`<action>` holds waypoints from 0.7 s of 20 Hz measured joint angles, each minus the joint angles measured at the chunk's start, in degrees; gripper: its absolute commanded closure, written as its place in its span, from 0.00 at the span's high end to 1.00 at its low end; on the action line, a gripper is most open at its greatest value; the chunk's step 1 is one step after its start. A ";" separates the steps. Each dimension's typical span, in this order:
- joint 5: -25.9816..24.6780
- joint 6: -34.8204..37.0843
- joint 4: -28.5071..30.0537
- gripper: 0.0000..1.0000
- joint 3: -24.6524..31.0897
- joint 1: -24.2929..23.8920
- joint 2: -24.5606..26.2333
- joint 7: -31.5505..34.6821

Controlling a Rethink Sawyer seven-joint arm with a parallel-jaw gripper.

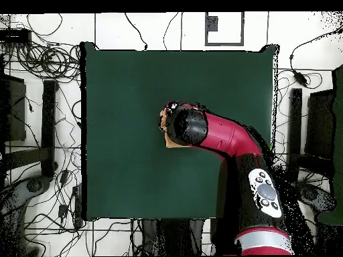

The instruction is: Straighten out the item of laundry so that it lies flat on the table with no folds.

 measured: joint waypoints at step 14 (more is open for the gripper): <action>-0.14 5.34 0.20 1.00 -0.22 2.19 -2.28 0.00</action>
